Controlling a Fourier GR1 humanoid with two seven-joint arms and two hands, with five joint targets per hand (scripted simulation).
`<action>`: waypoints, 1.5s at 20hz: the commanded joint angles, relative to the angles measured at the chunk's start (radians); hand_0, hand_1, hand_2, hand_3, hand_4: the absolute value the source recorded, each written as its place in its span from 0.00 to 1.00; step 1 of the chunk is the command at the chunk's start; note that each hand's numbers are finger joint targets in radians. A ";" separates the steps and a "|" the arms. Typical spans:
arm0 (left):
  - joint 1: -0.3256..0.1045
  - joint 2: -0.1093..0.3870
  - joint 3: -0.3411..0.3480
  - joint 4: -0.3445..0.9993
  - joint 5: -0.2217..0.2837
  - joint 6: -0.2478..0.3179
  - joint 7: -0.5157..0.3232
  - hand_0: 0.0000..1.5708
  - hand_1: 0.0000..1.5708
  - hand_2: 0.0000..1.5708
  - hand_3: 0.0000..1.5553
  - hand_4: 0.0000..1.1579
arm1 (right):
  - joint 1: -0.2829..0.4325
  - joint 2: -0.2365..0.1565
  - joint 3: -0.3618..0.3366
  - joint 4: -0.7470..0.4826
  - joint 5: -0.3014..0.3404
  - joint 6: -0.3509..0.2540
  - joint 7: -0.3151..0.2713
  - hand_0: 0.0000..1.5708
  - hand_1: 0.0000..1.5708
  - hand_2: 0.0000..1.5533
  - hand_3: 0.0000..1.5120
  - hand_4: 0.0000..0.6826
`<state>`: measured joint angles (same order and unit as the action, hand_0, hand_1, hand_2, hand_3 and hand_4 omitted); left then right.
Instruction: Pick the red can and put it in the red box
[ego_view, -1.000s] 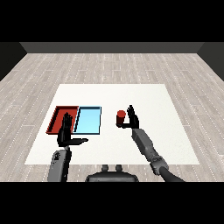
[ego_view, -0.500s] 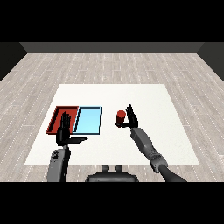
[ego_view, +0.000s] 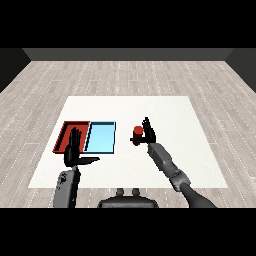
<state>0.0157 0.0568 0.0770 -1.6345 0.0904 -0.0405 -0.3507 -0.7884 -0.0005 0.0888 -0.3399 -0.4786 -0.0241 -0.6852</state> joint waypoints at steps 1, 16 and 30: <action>0.069 -0.019 -0.012 -0.012 -0.004 -0.009 -0.058 0.00 0.00 0.00 0.00 0.00 | 0.021 -0.009 -0.022 -0.024 0.026 0.008 0.007 0.00 0.00 0.00 0.00 0.00; 0.003 0.005 0.017 0.019 0.015 -0.014 -0.015 0.00 0.00 0.00 0.00 0.00 | -0.052 0.000 0.065 0.067 -0.094 -0.033 0.020 0.00 0.00 0.00 0.00 0.00; 0.066 -0.054 -0.110 0.009 -0.074 0.079 -0.075 0.00 0.00 0.00 0.00 0.00 | -0.082 0.000 0.116 0.055 -0.010 -0.197 0.008 0.93 0.93 0.94 0.94 0.95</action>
<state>0.0402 0.0423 0.0540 -1.6263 0.0622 -0.0212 -0.3851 -0.8698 -0.0001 0.1965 -0.2675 -0.5192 -0.1870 -0.6641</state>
